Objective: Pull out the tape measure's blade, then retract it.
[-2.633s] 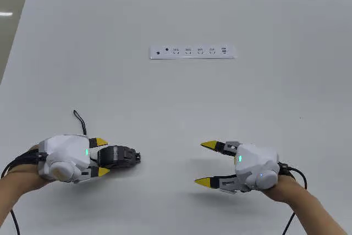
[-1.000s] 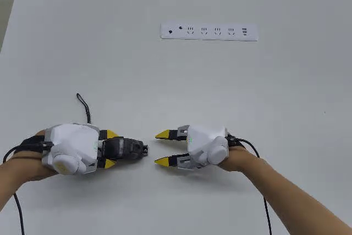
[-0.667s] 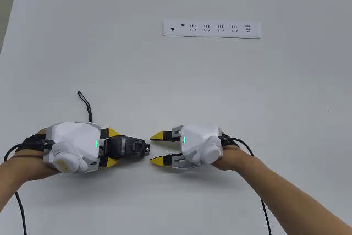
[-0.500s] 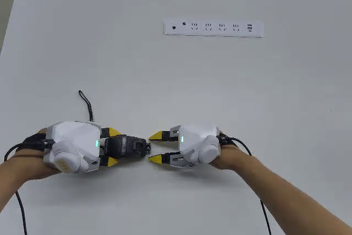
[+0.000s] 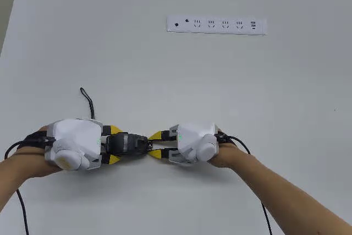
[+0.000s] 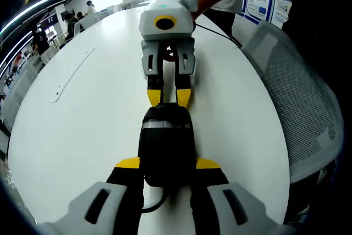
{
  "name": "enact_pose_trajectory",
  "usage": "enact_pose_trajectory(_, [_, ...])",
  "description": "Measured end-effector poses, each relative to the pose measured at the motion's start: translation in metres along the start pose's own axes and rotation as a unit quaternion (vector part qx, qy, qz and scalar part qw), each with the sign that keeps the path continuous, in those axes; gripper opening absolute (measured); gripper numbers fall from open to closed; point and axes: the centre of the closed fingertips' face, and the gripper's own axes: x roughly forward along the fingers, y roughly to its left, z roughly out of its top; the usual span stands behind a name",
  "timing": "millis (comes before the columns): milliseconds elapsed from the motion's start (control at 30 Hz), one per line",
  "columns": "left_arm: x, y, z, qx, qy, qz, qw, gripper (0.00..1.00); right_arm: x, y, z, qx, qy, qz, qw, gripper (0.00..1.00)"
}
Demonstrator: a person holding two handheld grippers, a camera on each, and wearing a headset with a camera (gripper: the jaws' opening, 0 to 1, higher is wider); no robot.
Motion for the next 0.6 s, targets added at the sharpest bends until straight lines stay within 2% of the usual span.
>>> enact_pose_trajectory(600, [0.001, 0.0004, 0.0006, -0.007, 0.0, -0.002, 1.0, 0.28, -0.0014, -0.0007, -0.0019, -0.008, 0.017, -0.001, 0.9998, 0.09])
